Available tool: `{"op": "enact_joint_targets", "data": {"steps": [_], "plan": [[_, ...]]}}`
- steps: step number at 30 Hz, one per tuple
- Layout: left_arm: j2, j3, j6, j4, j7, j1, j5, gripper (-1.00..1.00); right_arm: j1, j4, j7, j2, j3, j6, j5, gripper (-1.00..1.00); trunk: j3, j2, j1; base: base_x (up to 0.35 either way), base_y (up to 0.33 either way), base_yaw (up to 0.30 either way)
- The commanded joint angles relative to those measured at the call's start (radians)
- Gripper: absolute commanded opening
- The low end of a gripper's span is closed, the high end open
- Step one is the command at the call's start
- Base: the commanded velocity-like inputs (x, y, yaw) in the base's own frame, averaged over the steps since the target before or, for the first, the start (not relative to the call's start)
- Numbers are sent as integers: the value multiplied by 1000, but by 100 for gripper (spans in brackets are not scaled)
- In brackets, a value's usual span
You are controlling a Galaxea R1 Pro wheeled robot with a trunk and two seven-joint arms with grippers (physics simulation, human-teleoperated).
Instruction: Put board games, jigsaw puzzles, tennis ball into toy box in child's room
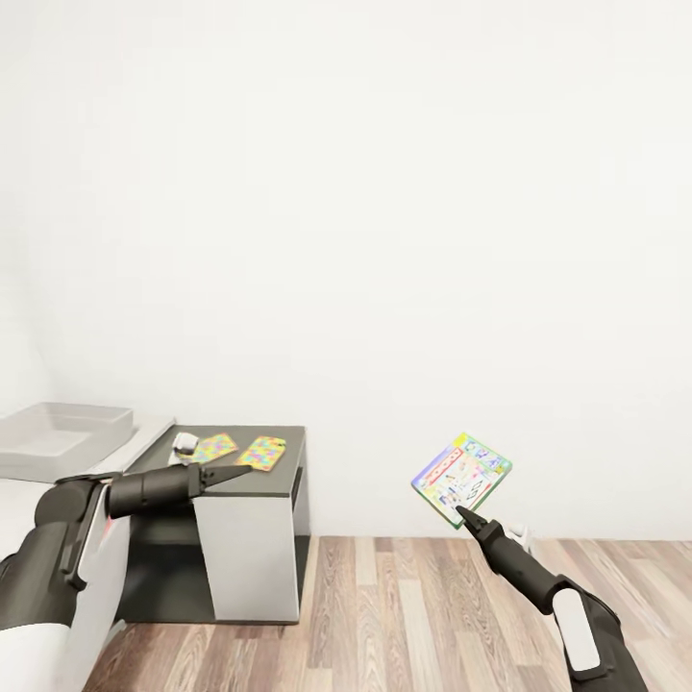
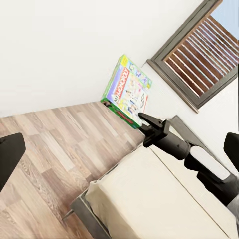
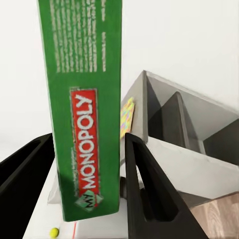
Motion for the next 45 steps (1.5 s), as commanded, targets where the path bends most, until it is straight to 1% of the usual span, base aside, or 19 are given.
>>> {"op": "enact_joint_targets", "data": {"steps": [1,5,9,12,15,27,45], "plan": [[1,1,11,0,-8,-1,-2,100,-1,-1,2,1,-4,7,-3,-100,2,6,-4,0,0,135],[15,2,13,2,-65,-5,-3,100,-1,-1,2,2,-4,6,-1,-100,16,34,-19,0,0,51],[46,1,14,3,-157,-6,-5,100,-1,0,1,2,-3,5,1,-100,29,62,-34,0,0,10],[56,0,14,3,-189,-6,-7,100,-1,0,-1,2,-2,5,2,-100,38,83,-46,0,0,3],[59,-3,14,3,-189,-6,-9,100,-1,1,1,2,-1,5,2,-100,47,104,-57,0,0,0],[59,-12,13,2,-189,-6,-6,100,-1,-4,6,1,-2,8,0,-100,85,188,-103,0,0,0],[58,-1,11,-1,-189,0,-4,100,-1,-5,7,2,0,8,0,-100,85,188,-103,0,0,0]]}}
